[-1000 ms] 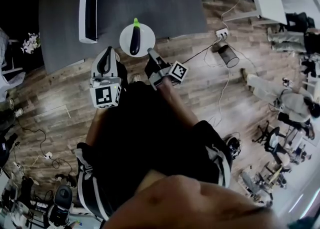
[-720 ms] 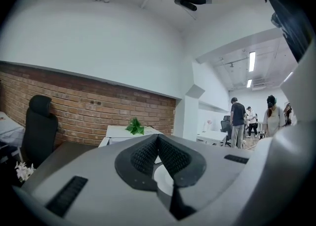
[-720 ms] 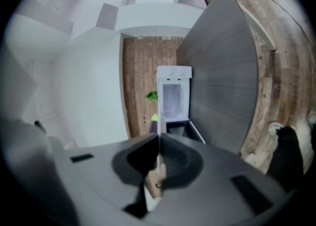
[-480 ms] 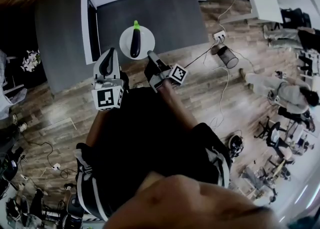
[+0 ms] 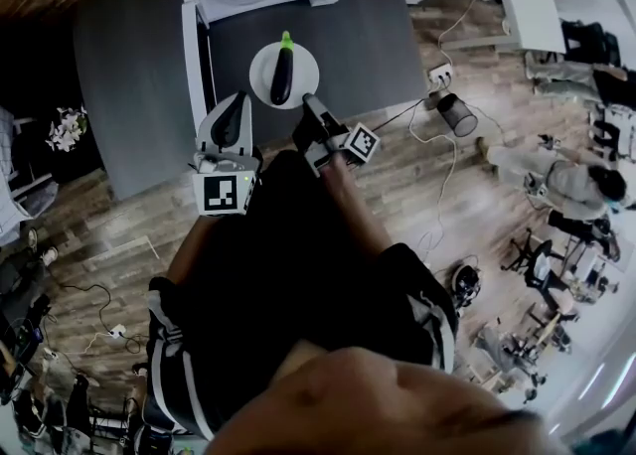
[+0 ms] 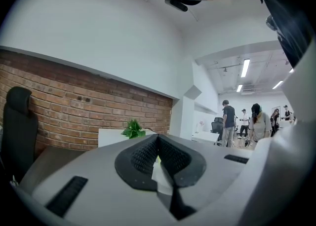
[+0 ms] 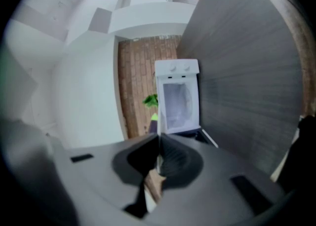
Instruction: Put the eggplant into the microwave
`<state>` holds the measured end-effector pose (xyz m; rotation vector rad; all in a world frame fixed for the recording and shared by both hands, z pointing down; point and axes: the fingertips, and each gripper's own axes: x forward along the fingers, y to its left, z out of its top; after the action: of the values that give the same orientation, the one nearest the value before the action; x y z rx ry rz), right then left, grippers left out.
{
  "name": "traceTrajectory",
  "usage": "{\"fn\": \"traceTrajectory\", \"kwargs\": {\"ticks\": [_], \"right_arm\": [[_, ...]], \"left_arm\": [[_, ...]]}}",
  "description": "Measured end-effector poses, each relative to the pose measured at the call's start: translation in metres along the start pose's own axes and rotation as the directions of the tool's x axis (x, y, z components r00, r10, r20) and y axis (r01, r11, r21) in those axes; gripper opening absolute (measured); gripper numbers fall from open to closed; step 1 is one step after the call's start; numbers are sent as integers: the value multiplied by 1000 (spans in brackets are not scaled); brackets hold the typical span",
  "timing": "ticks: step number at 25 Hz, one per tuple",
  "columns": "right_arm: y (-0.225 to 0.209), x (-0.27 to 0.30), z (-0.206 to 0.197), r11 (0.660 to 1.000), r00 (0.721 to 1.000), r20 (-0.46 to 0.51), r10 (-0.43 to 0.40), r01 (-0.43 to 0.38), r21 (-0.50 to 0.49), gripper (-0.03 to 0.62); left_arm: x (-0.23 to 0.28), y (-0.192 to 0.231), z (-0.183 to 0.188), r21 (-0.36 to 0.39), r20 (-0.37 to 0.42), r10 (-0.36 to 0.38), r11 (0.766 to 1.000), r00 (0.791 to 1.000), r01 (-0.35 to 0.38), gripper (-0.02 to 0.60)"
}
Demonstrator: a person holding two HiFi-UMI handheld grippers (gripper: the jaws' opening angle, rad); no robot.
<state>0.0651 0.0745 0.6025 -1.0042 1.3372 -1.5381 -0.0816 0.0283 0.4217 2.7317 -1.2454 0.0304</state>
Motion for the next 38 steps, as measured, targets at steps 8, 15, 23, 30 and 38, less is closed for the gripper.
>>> {"fn": "traceTrajectory", "kwargs": {"ticks": [8, 15, 23, 30, 38], "right_arm": [[-10, 37, 9, 1000, 999, -27, -20, 21, 14, 35], [-14, 63, 31, 999, 992, -113, -48, 46, -19, 35], [-29, 90, 64, 998, 977, -202, -65, 58, -40, 35], [-43, 106, 84, 993, 967, -234, -101, 83, -88, 35], [-66, 131, 96, 993, 966, -237, -102, 86, -77, 36]], "left_arm": [[13, 22, 2, -20, 0, 36, 999, 999, -36, 35], [30, 34, 6, -15, 14, 150, 989, 989, -150, 35], [53, 30, 4, -15, 16, 255, 967, 967, -255, 35], [67, 26, 5, -9, 24, 285, 959, 958, -285, 35], [76, 27, 7, 3, 27, 281, 960, 959, -282, 35]]}}
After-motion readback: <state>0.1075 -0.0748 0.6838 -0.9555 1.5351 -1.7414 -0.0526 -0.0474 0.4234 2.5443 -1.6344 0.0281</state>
